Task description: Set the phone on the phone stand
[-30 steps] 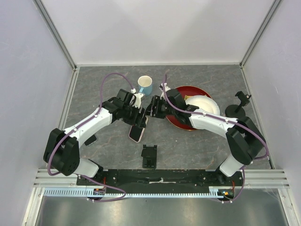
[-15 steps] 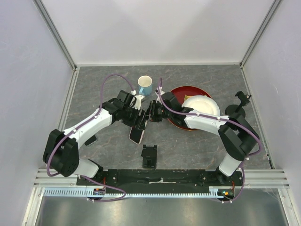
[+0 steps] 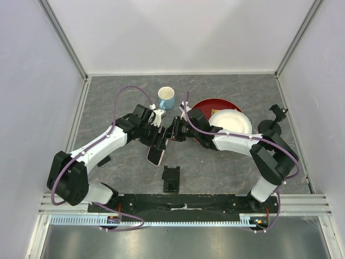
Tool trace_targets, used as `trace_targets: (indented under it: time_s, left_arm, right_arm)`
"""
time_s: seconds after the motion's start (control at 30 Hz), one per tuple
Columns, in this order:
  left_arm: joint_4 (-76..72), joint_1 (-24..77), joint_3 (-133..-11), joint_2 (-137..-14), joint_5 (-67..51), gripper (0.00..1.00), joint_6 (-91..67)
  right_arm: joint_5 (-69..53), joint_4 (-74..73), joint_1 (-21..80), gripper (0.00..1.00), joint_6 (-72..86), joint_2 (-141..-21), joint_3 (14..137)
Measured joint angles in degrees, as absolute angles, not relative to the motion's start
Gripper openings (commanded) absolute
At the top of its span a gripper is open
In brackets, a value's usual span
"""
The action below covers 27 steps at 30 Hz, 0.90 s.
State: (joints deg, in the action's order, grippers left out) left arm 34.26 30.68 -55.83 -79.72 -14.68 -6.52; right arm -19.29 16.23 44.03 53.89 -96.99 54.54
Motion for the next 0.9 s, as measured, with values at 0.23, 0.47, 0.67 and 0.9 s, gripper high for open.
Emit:
trace_targets:
  time_s: [0.23, 0.47, 0.67, 0.9]
  left_arm:
    - [32.84, 31.29, -55.59, -77.12, -14.94, 0.57, -6.52]
    - [28.86, 31.64, -53.58, -71.46, -15.09, 0.76, -6.55]
    - [23.81, 32.40, -50.52, -64.66, -14.90, 0.77, -6.57]
    - [17.54, 31.66, -48.10, -56.62, -11.92, 0.76, -6.63]
  right_arm:
    - [-14.17, 16.16, 44.80, 0.00, 54.94, -92.47, 52.18]
    - [-8.88, 18.06, 44.62, 0.00, 59.79, -87.64, 48.88]
    - [-7.55, 20.64, 43.03, 0.00, 64.71, -82.59, 44.07]
    - [-5.13, 18.35, 39.29, 0.00, 65.67, -76.07, 39.81]
